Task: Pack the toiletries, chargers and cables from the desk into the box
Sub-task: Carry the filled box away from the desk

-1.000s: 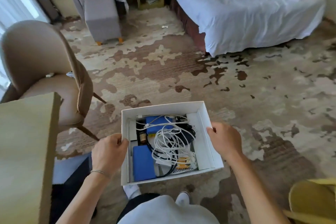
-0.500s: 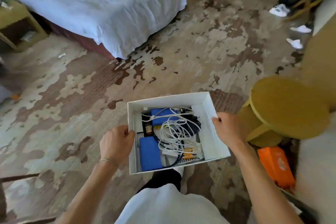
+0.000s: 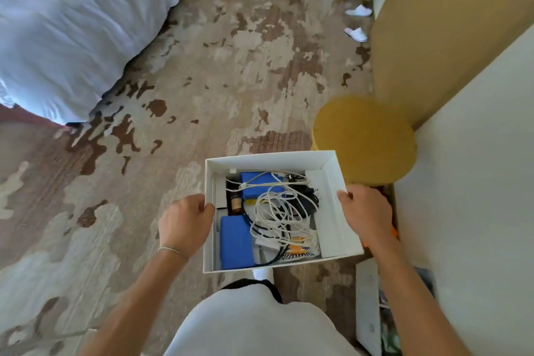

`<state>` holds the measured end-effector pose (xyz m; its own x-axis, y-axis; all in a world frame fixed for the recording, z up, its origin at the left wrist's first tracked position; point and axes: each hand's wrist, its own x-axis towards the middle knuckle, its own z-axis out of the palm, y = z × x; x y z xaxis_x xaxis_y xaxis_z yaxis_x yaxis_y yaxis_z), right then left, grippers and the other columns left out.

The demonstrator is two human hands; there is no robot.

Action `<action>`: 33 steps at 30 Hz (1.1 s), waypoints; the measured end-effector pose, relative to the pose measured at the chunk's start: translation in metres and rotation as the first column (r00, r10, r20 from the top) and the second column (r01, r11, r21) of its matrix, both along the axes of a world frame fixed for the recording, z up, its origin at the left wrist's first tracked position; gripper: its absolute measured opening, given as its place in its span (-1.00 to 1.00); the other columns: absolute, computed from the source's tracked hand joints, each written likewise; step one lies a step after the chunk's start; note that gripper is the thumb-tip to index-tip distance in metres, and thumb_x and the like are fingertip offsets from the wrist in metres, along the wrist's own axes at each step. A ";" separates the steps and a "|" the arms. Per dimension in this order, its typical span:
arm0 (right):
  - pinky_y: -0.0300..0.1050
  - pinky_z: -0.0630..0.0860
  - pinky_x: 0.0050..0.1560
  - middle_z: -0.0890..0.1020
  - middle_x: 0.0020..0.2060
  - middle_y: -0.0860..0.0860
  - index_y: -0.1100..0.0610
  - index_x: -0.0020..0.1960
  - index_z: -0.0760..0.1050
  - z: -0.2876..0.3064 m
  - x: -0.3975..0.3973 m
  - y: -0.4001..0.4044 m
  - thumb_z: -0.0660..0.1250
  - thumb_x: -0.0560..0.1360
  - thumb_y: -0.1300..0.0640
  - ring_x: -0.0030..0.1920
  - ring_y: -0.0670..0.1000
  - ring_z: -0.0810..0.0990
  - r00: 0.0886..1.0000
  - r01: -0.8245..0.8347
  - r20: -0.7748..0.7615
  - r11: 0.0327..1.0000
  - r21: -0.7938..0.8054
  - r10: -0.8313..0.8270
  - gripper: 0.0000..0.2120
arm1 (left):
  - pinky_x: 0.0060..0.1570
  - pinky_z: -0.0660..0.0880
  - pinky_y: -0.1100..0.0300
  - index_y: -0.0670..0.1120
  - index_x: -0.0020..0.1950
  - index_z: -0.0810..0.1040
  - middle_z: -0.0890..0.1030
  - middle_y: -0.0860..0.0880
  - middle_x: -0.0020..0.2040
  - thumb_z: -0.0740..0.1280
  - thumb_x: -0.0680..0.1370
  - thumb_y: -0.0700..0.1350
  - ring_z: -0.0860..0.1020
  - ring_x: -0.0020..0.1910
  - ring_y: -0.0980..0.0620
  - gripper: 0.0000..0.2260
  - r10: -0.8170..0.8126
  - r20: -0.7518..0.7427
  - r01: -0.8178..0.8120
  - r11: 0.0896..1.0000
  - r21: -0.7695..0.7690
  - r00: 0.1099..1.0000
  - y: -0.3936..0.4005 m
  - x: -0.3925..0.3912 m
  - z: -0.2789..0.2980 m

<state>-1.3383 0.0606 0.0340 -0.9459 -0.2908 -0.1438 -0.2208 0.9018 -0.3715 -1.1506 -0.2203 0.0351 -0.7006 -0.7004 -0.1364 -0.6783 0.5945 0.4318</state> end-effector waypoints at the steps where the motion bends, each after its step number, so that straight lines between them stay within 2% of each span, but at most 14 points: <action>1: -0.09 0.27 -0.40 0.46 -0.49 0.03 0.10 -0.41 0.34 -0.002 -0.011 0.004 0.27 0.61 0.07 -0.46 0.03 0.38 1.000 0.018 0.004 1.000 -0.004 -0.018 -0.58 | -0.48 0.30 0.19 -0.09 -0.45 0.28 0.34 -0.01 -0.54 0.30 0.49 -0.13 0.32 -0.54 -0.02 -0.65 -0.024 0.005 0.024 1.000 0.004 1.000 0.001 -0.016 -0.003; 3: -0.06 0.32 -0.38 0.45 -0.50 0.03 0.08 -0.41 0.32 -0.005 -0.033 0.013 0.27 0.60 0.08 -0.46 0.02 0.36 0.998 0.054 0.012 0.998 -0.021 -0.054 -0.58 | -0.47 0.33 0.17 -0.10 -0.44 0.28 0.35 -0.02 -0.54 0.30 0.50 -0.13 0.33 -0.53 -0.04 -0.66 -0.070 0.019 0.070 0.997 0.013 0.997 0.002 -0.049 -0.005; 11: -0.15 0.22 -0.44 0.44 -0.51 0.00 0.05 -0.42 0.30 -0.012 -0.103 0.046 0.30 0.60 0.05 -0.49 -0.03 0.31 0.979 0.202 0.001 0.979 0.002 -0.202 -0.57 | -0.48 0.37 0.13 -0.11 -0.43 0.29 0.36 -0.04 -0.53 0.30 0.53 -0.14 0.33 -0.53 -0.05 -0.65 -0.220 0.010 0.220 0.975 0.039 0.975 0.011 -0.161 -0.013; 15: -0.15 0.35 -0.38 0.56 -0.41 0.06 0.10 -0.33 0.45 -0.014 -0.139 0.064 0.27 0.62 0.03 -0.40 0.06 0.51 0.964 0.264 0.027 0.964 0.023 -0.265 -0.64 | -0.47 0.31 0.18 -0.09 -0.44 0.27 0.37 -0.05 -0.53 0.30 0.52 -0.14 0.37 -0.52 -0.08 -0.64 -0.265 0.013 0.264 0.963 0.049 0.964 0.021 -0.215 -0.018; 20: -0.01 0.53 -0.26 0.56 -0.40 0.06 0.12 -0.31 0.46 -0.026 -0.198 0.083 0.25 0.63 0.00 -0.33 0.10 0.57 0.957 0.279 0.056 0.955 0.098 -0.285 -0.63 | -0.50 0.22 0.22 -0.06 -0.44 0.24 0.34 -0.01 -0.53 0.31 0.51 -0.12 0.34 -0.53 -0.03 -0.63 -0.291 0.059 0.290 0.957 0.023 0.955 0.041 -0.279 -0.029; 25: -0.12 0.35 -0.38 0.49 -0.47 0.04 0.07 -0.38 0.34 -0.058 -0.263 0.104 0.28 0.61 0.00 -0.44 0.03 0.45 0.955 0.285 0.060 0.955 0.087 -0.291 -0.59 | -0.51 0.23 0.23 -0.05 -0.42 0.26 0.41 -0.01 -0.50 0.28 0.54 -0.07 0.41 -0.52 0.00 -0.64 -0.259 0.147 0.259 0.966 0.020 0.955 0.060 -0.341 -0.048; 30: -0.04 0.46 -0.36 0.44 -0.51 0.01 0.06 -0.40 0.31 -0.094 -0.328 0.119 0.27 0.62 0.00 -0.44 0.06 0.47 0.960 0.241 0.114 0.964 0.116 -0.254 -0.57 | -0.50 0.32 0.20 -0.07 -0.40 0.27 0.41 -0.01 -0.51 0.26 0.56 -0.05 0.39 -0.53 0.00 -0.65 -0.238 0.227 0.242 0.970 0.010 0.944 0.077 -0.403 -0.074; 33: -0.03 0.46 -0.38 0.41 -0.53 -0.02 0.06 -0.40 0.32 -0.116 -0.365 0.127 0.28 0.61 0.01 -0.47 0.05 0.45 0.966 0.206 0.134 0.970 0.130 -0.223 -0.57 | -0.52 0.22 0.23 -0.04 -0.41 0.22 0.31 0.03 -0.53 0.26 0.56 -0.06 0.27 -0.56 0.06 -0.62 -0.237 0.247 0.244 0.970 0.004 0.940 0.086 -0.439 -0.096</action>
